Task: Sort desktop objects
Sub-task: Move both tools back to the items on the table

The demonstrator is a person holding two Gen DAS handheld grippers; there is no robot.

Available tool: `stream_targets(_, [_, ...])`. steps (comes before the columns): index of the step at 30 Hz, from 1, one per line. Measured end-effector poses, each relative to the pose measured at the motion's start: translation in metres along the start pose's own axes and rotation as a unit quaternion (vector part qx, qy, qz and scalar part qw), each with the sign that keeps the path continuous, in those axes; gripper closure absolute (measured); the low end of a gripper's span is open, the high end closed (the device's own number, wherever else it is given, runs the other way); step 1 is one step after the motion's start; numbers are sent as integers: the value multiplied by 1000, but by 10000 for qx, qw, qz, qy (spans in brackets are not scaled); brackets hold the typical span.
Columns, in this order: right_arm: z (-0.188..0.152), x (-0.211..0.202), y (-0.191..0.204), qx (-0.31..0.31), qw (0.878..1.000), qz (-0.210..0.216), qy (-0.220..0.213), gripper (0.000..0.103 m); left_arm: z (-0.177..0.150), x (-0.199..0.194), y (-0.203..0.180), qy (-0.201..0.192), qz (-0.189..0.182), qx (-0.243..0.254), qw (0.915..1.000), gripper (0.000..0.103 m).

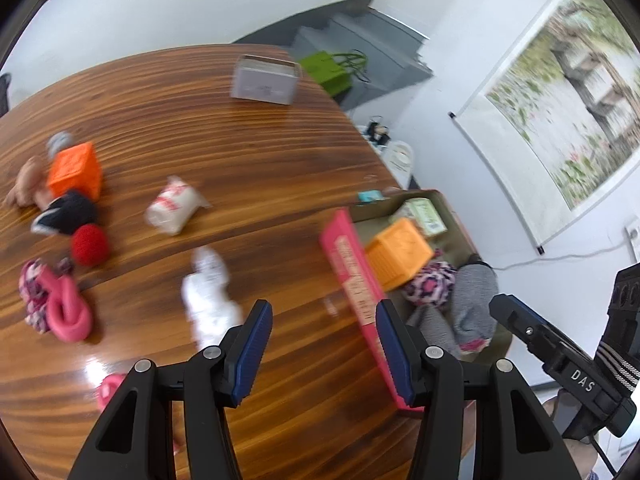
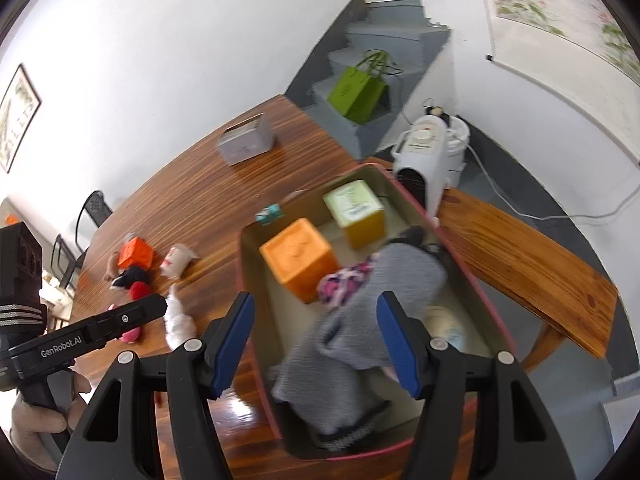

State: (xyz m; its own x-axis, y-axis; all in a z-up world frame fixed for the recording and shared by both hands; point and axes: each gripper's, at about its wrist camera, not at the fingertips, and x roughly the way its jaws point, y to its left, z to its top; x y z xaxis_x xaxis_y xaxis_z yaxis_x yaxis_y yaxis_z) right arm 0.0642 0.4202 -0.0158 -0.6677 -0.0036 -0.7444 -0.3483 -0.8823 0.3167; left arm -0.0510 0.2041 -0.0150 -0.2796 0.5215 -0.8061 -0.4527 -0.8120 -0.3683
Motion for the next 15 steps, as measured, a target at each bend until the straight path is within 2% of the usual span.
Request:
stream_targets(6, [-9,14,55,-443,9979,422,217,36,-13,-32,60,-201,392,-553,9975,48])
stream_targets(15, [-51,52,133,-1184,9849,855,928,36,-41,-76,143,-388,856,-1275,9874,48])
